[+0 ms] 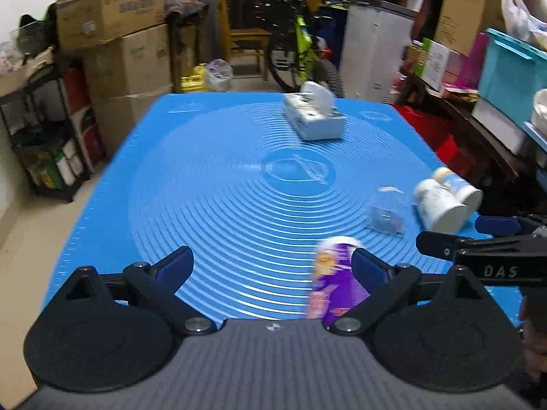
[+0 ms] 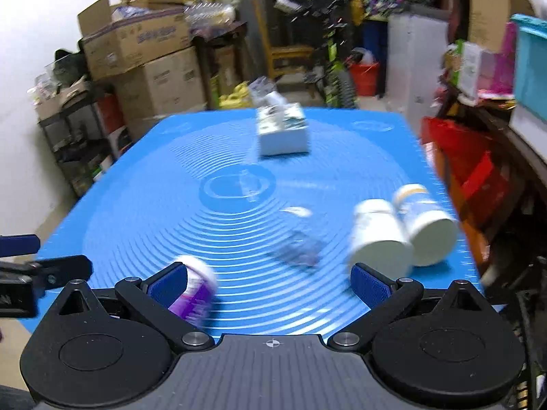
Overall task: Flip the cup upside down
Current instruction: 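Grasp the purple cup with the right gripper while the left gripper releases it, then rotate the purple cup mouth-down with the right gripper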
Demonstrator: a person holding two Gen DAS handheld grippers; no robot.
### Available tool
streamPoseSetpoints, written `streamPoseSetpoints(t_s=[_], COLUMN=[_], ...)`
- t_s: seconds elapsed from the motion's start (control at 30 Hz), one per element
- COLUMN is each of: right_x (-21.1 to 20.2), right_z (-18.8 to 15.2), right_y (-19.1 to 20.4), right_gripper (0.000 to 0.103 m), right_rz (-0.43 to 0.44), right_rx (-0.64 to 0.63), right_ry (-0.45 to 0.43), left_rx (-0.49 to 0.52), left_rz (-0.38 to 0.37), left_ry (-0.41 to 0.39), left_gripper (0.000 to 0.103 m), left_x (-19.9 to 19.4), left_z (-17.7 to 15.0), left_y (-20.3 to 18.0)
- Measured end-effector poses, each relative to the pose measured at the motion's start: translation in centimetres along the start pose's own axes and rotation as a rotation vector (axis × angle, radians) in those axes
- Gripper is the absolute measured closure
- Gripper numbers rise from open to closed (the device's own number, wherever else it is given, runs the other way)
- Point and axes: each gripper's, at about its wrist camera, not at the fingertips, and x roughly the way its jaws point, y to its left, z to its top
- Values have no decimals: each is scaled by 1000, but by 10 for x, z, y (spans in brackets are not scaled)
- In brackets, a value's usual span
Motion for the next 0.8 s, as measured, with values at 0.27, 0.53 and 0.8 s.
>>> streamPoseSetpoints(t_s=[0.27,0.53,0.8], right_x=[59,105,112], right_z=[15,13,15], right_y=[31,41,52], right_gripper=[2,12,31], right_rz=[69,97,203], right_rx=[81,130,118], right_ry=[241,401,399], left_rx=[-25,-35,-77], left_rz=[40,73,84], left_ry=[40,53,53], left_gripper=[5,5,5], left_x=[27,37,39], left_z=[-23,-35,-38], left_y=[34,51,65])
